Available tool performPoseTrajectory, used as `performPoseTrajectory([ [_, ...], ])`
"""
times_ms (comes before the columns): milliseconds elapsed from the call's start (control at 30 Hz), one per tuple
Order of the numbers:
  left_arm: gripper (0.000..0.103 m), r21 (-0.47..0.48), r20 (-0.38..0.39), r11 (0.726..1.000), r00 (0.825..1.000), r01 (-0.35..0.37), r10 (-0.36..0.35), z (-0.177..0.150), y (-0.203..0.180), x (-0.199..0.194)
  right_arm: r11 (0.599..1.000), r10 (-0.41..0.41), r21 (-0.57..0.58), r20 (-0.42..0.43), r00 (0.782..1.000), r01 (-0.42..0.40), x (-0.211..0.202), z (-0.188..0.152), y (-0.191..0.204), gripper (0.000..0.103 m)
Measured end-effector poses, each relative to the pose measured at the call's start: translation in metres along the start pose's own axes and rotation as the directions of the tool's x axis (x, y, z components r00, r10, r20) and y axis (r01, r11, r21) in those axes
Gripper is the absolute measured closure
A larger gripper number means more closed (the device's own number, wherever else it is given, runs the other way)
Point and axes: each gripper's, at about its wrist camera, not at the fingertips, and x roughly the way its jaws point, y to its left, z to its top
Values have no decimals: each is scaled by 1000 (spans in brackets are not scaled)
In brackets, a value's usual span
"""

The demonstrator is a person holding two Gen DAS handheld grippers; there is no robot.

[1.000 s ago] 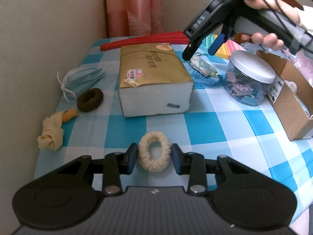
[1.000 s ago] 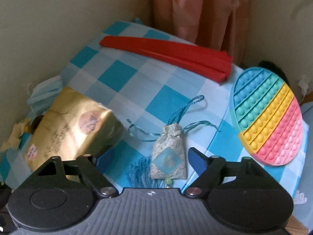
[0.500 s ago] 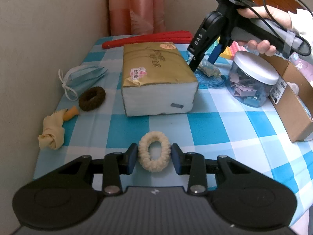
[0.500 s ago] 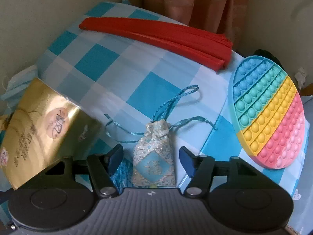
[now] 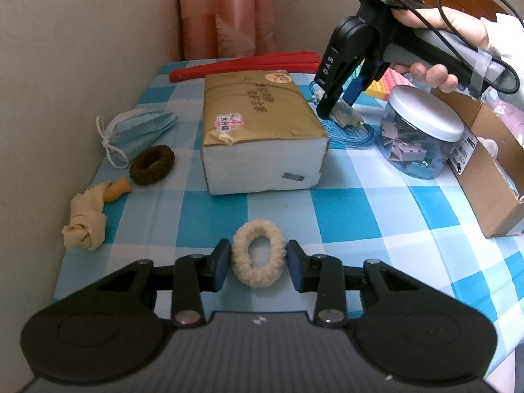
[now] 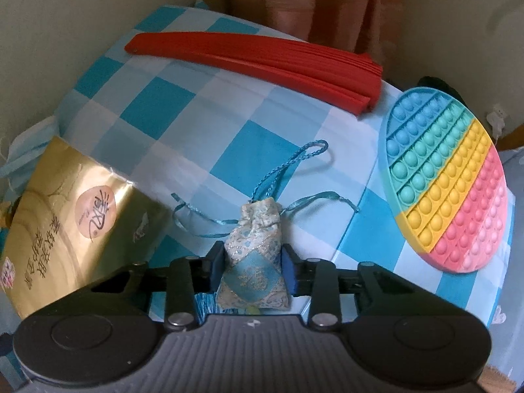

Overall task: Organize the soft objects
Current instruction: 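Carry the pouch into the box and open the right tool while the left carries the ring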

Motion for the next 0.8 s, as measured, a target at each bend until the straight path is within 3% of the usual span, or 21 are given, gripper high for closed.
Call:
performPoseTrajectory([
  [300,67,9,2,1000,1000,10,-10,1,-2,-8,994,52,98,23,998,-54,-20,-8,-9,67],
  [800,67,29,4,999,1000,18,-18,5,-9,-31,982,155,95,86,984,-163,-78,-50,12,67],
])
